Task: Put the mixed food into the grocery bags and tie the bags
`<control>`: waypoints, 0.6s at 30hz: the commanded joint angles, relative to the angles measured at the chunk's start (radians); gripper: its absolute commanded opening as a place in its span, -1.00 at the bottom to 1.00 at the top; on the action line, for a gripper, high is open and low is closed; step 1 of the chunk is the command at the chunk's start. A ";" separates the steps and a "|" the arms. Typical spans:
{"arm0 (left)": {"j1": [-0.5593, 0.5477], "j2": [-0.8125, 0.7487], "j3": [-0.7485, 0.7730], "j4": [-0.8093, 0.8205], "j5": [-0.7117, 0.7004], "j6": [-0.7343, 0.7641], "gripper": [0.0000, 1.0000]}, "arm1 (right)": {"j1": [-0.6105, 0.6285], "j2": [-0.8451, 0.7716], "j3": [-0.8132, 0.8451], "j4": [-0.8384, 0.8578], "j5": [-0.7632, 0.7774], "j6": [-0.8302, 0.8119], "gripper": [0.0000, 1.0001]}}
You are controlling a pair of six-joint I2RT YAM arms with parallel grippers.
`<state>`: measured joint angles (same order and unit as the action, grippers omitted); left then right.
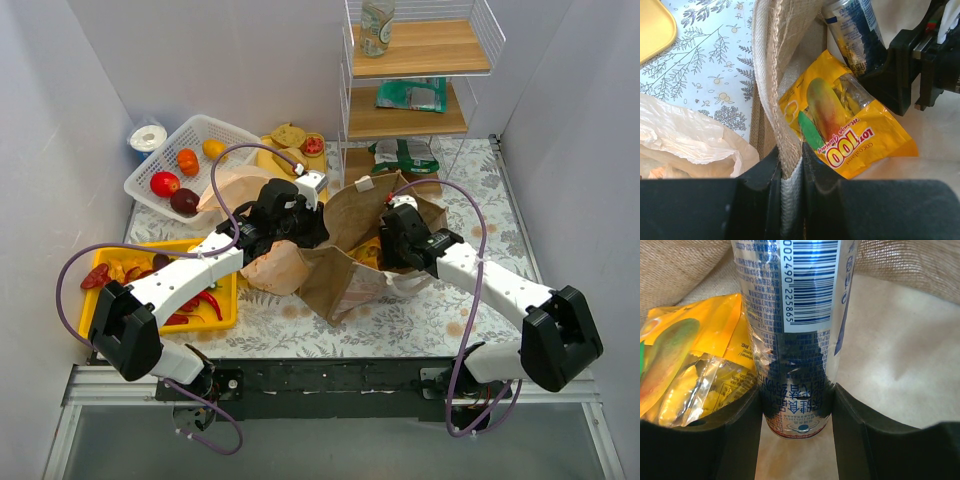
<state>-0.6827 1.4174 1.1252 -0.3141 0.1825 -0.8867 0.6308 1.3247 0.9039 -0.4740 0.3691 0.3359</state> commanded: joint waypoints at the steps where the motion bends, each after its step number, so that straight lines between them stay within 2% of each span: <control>1: -0.002 -0.017 -0.013 -0.013 -0.018 0.015 -1.00 | 0.006 -0.002 0.052 0.017 0.039 0.006 -0.19; 2: -0.002 -0.017 -0.015 -0.014 -0.020 0.015 -1.00 | 0.006 -0.004 0.053 0.017 0.031 0.000 -0.04; 4: -0.001 -0.015 -0.013 -0.014 -0.018 0.014 -1.00 | 0.006 -0.019 0.056 0.018 0.018 -0.006 0.05; 5: 0.000 -0.012 -0.013 -0.014 -0.020 0.014 -1.00 | 0.006 -0.025 0.058 0.021 0.011 -0.009 0.30; 6: -0.001 -0.011 -0.013 -0.016 -0.015 0.014 -1.00 | 0.006 -0.033 0.056 0.031 -0.002 -0.012 0.64; 7: -0.002 -0.011 -0.010 -0.016 -0.014 0.014 -1.00 | 0.006 -0.045 0.058 0.037 -0.007 -0.017 0.79; 11: -0.002 -0.011 -0.011 -0.016 -0.006 0.011 -1.00 | 0.006 -0.070 0.064 0.046 -0.039 -0.024 0.82; 14: -0.002 -0.014 -0.010 -0.017 -0.012 0.011 -1.00 | 0.006 -0.113 0.067 0.063 -0.096 -0.053 0.71; 18: -0.002 -0.015 -0.011 -0.016 -0.012 0.009 -1.00 | 0.004 -0.246 0.070 0.115 -0.232 -0.089 0.65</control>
<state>-0.6834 1.4174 1.1244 -0.3134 0.1833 -0.8871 0.6312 1.2079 0.9207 -0.4515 0.2687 0.2901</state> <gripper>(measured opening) 0.131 0.836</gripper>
